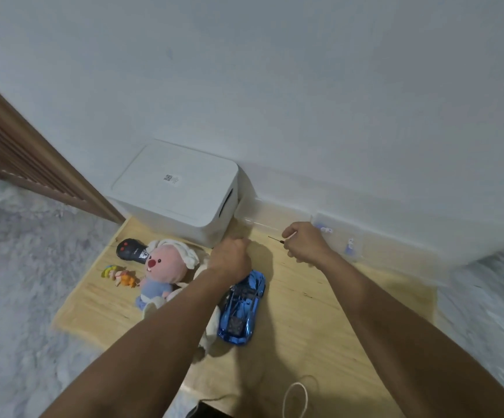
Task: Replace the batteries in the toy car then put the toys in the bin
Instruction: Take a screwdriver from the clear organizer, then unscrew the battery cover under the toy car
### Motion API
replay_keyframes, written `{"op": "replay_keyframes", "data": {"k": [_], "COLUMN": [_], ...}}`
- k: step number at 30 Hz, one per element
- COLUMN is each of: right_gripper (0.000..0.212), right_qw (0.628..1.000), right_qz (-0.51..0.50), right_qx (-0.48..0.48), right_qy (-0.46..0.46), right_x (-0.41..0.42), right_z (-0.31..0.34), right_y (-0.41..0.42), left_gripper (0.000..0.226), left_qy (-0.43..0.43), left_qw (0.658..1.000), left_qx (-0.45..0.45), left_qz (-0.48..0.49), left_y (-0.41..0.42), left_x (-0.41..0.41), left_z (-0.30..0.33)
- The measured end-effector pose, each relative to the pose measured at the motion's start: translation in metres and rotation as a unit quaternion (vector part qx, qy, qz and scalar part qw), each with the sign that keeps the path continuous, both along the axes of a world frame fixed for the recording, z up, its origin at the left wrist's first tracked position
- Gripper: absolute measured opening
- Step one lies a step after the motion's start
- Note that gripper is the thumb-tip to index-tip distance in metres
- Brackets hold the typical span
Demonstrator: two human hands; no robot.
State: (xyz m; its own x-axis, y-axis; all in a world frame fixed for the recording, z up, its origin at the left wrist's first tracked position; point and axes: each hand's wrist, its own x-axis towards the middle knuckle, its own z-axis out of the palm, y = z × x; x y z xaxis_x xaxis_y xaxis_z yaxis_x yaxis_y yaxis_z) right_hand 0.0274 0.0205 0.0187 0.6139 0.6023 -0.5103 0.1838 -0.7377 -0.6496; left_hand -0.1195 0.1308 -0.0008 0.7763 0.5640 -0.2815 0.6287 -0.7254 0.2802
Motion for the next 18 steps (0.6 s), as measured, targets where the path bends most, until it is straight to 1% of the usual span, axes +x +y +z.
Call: {"op": "replay_keyframes", "data": {"k": [2, 5, 8, 10, 14, 18], "right_gripper": [0.025, 0.02, 0.021, 0.024, 0.033, 0.034], "right_qw": [1.0, 1.0, 1.0, 0.999, 0.999, 0.999], "right_qz": [0.001, 0.002, 0.011, 0.03, 0.047, 0.039], "right_qx": [-0.007, -0.007, -0.007, -0.017, -0.006, 0.006], "right_qy": [0.006, 0.017, 0.016, 0.004, -0.001, -0.004], "right_x": [-0.003, -0.011, -0.019, -0.025, -0.036, -0.04], "right_z": [0.001, 0.001, -0.001, 0.0, -0.001, -0.009], "right_y": [-0.003, -0.008, -0.017, -0.025, -0.037, -0.05], "left_gripper": [0.034, 0.028, 0.029, 0.037, 0.065, 0.081], "left_qy": [0.012, 0.04, 0.103, 0.142, 0.198, 0.212], "left_qw": [0.999, 0.997, 0.991, 0.985, 0.973, 0.968], "left_qx": [0.028, 0.059, 0.074, 0.079, 0.108, 0.115], "left_qz": [0.022, 0.041, 0.041, 0.05, 0.049, 0.073], "left_y": [-0.007, -0.02, -0.037, -0.048, -0.069, -0.09], "left_x": [-0.008, -0.019, -0.027, -0.031, -0.036, -0.037], "left_z": [0.006, 0.013, 0.018, 0.017, 0.006, 0.0]}}
